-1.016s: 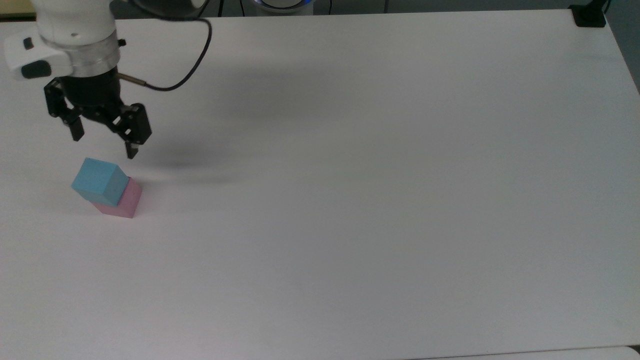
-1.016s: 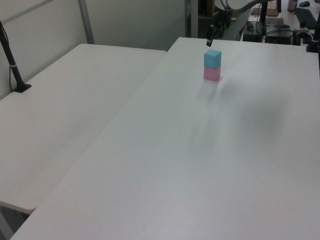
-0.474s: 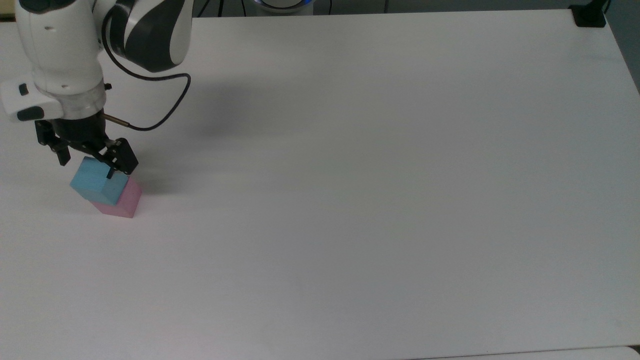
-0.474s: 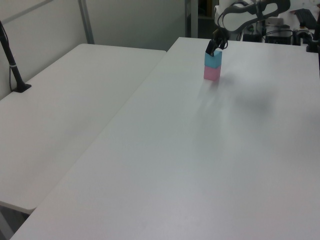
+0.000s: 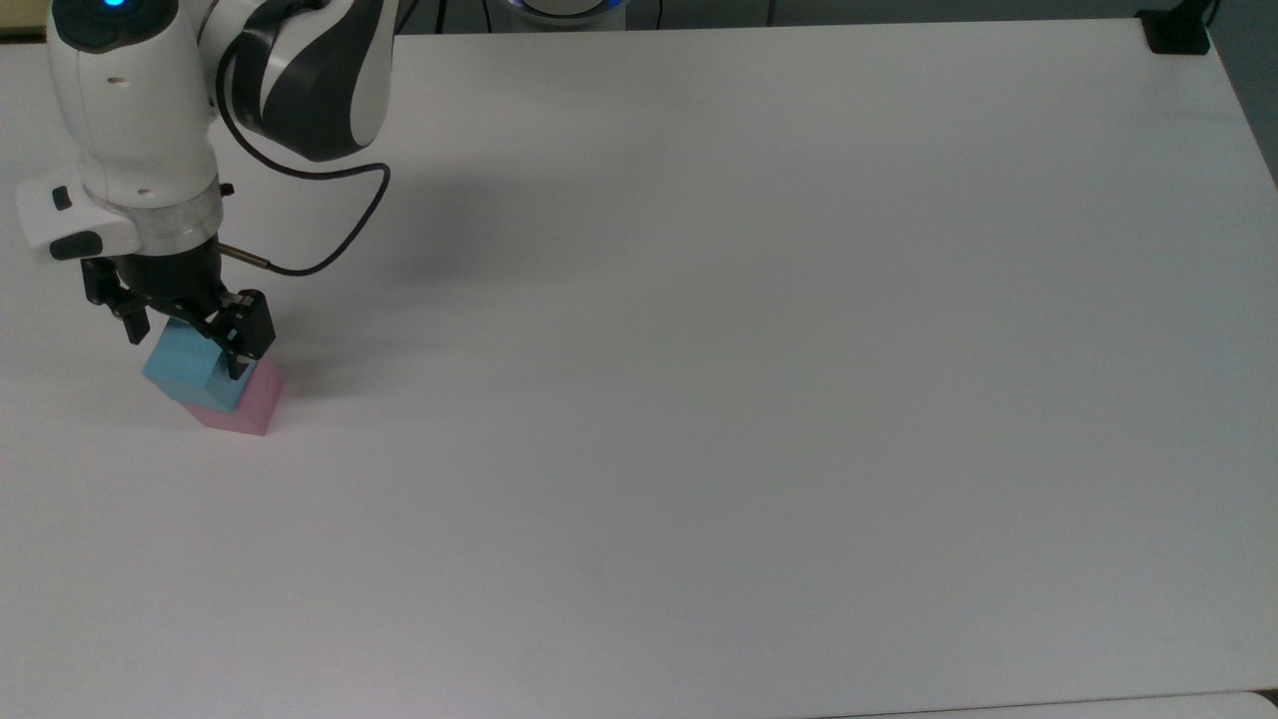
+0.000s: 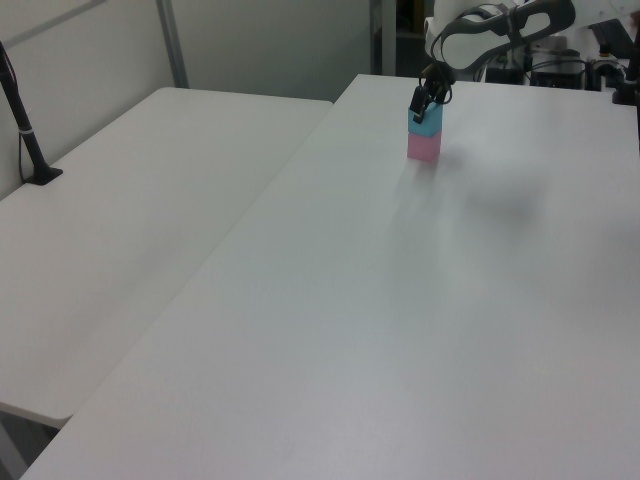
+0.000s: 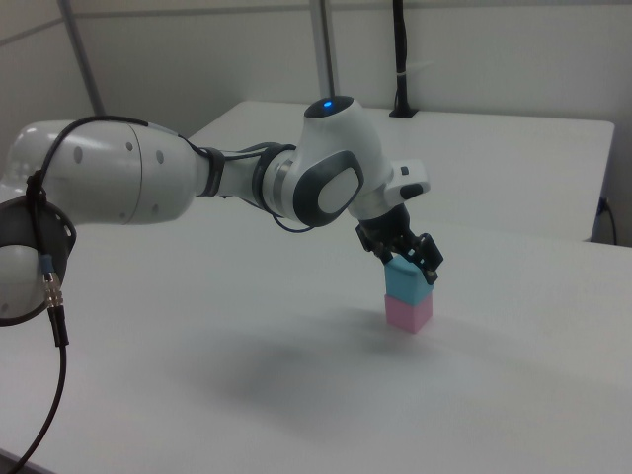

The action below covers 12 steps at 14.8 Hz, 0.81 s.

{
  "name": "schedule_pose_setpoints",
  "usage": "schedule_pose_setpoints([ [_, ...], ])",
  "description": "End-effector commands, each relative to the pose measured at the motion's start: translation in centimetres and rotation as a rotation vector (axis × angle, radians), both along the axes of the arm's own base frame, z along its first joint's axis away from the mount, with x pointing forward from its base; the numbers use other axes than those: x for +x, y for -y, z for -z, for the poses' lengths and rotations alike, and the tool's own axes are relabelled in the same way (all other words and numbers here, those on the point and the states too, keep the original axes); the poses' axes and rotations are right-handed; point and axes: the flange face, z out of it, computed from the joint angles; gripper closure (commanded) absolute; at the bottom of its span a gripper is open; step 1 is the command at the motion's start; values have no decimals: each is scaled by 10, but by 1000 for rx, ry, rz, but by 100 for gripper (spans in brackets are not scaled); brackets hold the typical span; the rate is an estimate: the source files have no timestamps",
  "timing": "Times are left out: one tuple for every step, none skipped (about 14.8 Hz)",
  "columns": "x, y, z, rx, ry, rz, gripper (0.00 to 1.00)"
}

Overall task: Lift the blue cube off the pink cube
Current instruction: 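Close the gripper on the light-blue cube atop the pink cube, then lift the light-blue cube off the pink cube and carry it away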

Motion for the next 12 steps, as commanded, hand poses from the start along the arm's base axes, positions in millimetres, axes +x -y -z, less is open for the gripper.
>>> schedule_pose_setpoints([
  [2,-1,-2,-15,16,-13,4],
  [2,-1,-3,-17,18,-16,19],
  [2,-1,-5,-19,18,-22,58],
  [3,-2,-6,-19,19,-23,76],
  [3,-5,-11,-19,28,-26,80],
  [4,-11,-20,-14,41,-29,80],
  [5,-24,-37,-13,65,-44,79],
  [6,-39,-55,-13,83,-64,79],
  [6,-58,-74,-9,108,-84,77],
  [8,-81,-86,9,114,-109,76],
  [10,-110,-92,37,96,-134,75],
  [13,-152,-94,58,70,-175,75],
])
